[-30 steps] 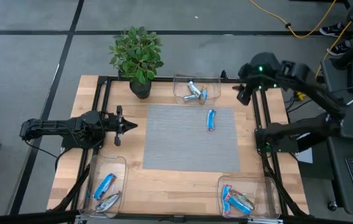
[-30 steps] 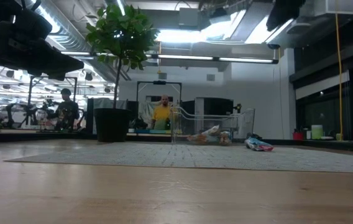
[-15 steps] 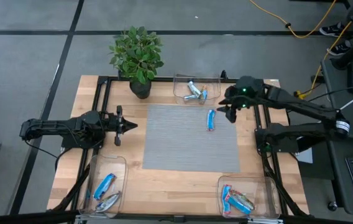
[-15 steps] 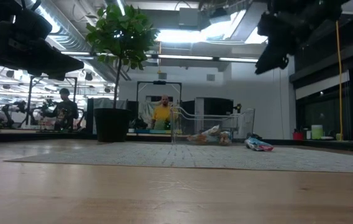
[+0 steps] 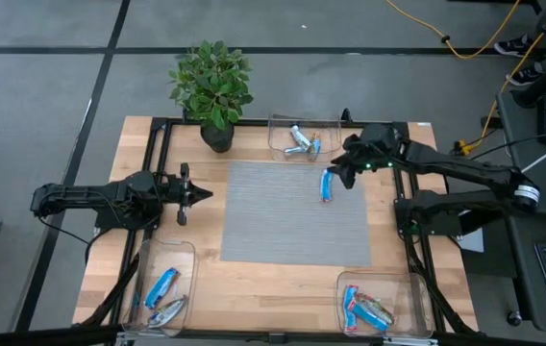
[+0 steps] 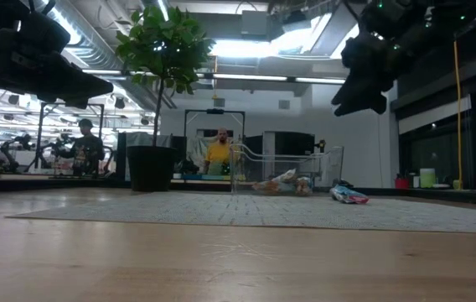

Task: Pick and place Granola Bars by type
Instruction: Put the red granola bar into the bottom right transparent bin

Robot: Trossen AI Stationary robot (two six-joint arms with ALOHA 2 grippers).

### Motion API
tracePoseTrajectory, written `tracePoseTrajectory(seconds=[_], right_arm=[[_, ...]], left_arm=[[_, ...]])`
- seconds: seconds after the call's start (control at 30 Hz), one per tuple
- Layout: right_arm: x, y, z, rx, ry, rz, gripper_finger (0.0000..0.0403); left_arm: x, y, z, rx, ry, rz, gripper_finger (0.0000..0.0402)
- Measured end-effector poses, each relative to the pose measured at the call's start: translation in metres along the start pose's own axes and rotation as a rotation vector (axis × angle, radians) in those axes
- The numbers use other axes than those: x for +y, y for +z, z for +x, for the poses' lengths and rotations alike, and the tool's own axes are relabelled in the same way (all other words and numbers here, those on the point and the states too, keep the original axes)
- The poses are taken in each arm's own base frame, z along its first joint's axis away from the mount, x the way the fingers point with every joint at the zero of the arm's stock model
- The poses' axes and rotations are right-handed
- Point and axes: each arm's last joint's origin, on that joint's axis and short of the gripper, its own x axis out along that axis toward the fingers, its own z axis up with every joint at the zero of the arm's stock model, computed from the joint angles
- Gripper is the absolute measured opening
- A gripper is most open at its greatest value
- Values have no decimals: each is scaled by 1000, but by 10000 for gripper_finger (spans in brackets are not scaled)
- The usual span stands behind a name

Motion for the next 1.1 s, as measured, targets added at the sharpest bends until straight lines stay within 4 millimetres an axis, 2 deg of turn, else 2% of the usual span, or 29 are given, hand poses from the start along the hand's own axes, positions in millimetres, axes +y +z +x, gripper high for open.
tracePoseTrajectory(seconds=[0.4, 0.57, 0.67, 0.93, 1.1], right_arm=[[-7, -12, 33, 161, -34, 182, 166], [-10, -18, 47, 198, -138, 242, 172], [-13, -21, 54, 209, -206, 268, 198], [-21, -31, 73, 265, -301, 385, 309], [-27, -39, 86, 294, -374, 462, 338]], left_arm=[[0, 0, 0, 0, 0, 0, 6], [0, 0, 0, 0, 0, 0, 8], [0, 0, 0, 0, 0, 0, 7], [0, 0, 0, 0, 0, 0, 7], [0, 0, 0, 0, 0, 0, 11]])
